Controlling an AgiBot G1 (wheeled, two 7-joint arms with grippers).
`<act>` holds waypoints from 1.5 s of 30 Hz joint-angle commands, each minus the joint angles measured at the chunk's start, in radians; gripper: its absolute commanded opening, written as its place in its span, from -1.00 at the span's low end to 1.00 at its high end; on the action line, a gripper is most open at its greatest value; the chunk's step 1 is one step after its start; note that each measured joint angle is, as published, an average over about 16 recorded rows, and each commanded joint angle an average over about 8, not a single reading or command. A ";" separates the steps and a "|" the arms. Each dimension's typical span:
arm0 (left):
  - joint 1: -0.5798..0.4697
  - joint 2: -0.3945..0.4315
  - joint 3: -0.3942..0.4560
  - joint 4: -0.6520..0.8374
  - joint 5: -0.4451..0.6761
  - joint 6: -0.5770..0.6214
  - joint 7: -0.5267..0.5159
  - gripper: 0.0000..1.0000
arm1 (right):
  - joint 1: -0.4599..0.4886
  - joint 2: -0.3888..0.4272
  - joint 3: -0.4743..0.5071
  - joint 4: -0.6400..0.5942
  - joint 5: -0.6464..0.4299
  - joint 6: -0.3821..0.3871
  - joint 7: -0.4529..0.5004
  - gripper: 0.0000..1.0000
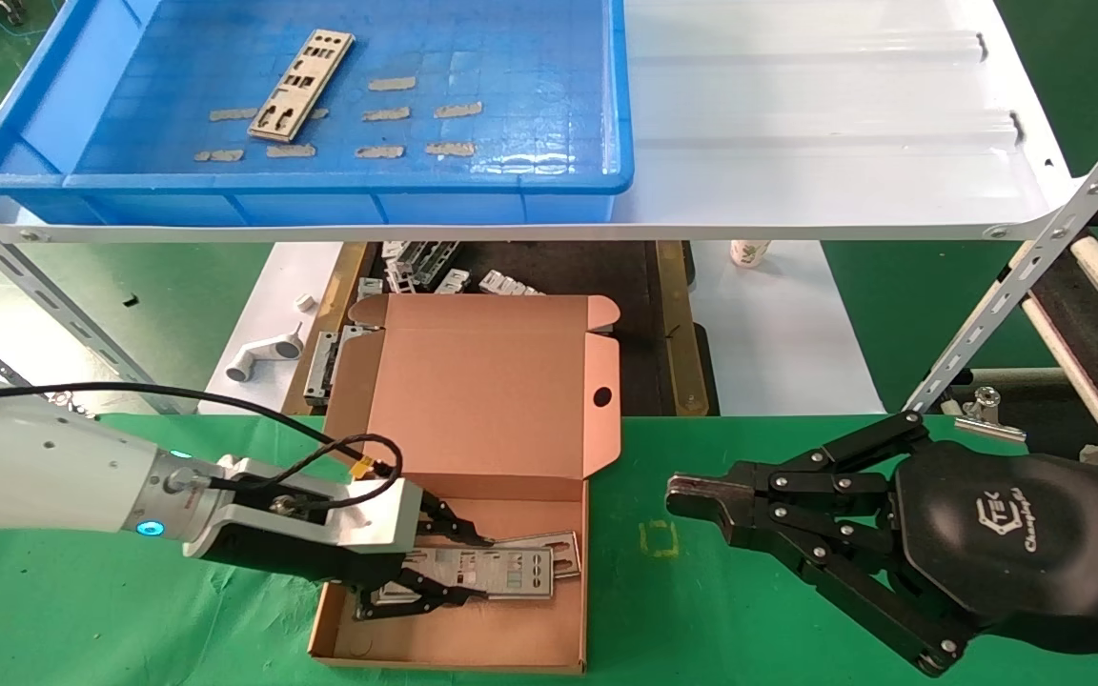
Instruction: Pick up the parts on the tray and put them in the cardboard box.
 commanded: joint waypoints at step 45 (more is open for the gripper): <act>0.103 -0.079 -0.229 -0.075 -0.189 0.136 -0.143 1.00 | 0.000 0.000 0.000 0.000 0.000 0.000 0.000 1.00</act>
